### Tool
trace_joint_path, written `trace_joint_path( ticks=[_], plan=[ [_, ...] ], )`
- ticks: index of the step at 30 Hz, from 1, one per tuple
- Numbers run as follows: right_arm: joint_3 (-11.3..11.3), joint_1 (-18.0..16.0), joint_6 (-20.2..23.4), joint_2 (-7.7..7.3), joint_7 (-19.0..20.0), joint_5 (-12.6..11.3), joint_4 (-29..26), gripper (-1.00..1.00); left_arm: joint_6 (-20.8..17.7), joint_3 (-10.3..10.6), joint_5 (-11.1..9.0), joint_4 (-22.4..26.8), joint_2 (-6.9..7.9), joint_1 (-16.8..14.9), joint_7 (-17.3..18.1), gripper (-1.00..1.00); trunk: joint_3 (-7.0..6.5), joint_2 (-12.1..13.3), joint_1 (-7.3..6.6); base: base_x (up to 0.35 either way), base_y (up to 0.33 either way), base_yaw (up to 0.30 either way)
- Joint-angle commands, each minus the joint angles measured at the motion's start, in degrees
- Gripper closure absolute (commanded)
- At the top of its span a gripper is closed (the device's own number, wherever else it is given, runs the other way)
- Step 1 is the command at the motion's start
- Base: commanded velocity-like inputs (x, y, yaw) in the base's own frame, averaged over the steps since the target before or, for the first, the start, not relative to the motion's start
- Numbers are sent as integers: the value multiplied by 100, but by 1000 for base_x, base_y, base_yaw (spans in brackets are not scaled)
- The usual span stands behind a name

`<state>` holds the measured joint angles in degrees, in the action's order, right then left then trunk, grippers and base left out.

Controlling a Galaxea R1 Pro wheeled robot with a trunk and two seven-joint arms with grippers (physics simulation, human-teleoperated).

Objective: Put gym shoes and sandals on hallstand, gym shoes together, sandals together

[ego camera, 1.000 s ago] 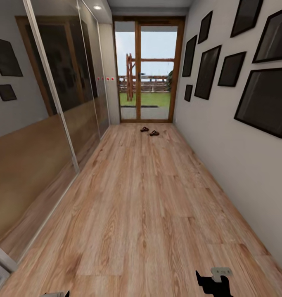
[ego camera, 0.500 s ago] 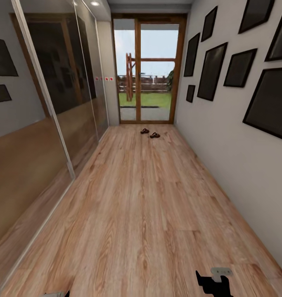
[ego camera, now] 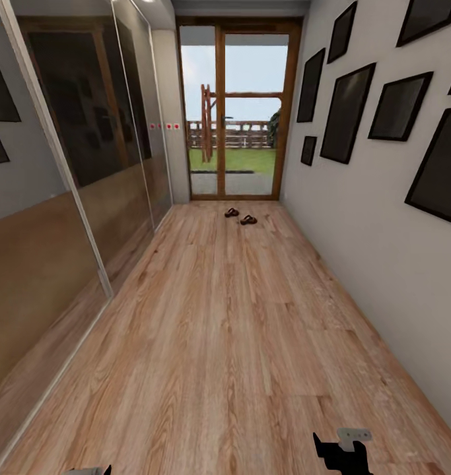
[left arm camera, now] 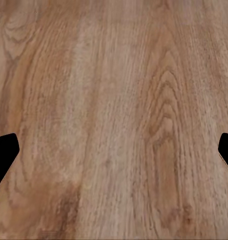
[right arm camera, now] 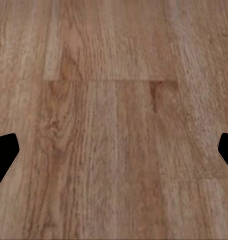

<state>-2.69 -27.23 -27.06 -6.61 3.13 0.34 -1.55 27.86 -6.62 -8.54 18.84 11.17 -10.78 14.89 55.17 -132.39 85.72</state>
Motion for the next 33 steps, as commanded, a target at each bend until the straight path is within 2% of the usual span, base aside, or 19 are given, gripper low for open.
trace_joint_path(
  ticks=[1, 33],
  plan=[
    [-30, -3, -19, -2, 30, 2, 6, -100, 0, -15, -60, -7, -1, -3, 58, -100, 5, -2, 2, 339, 0, 0],
    [-30, -6, -19, -6, 21, 2, 6, -100, 0, -15, -54, -12, -27, -3, 58, -100, 5, -2, 2, 339, 0, 0]
  ],
)
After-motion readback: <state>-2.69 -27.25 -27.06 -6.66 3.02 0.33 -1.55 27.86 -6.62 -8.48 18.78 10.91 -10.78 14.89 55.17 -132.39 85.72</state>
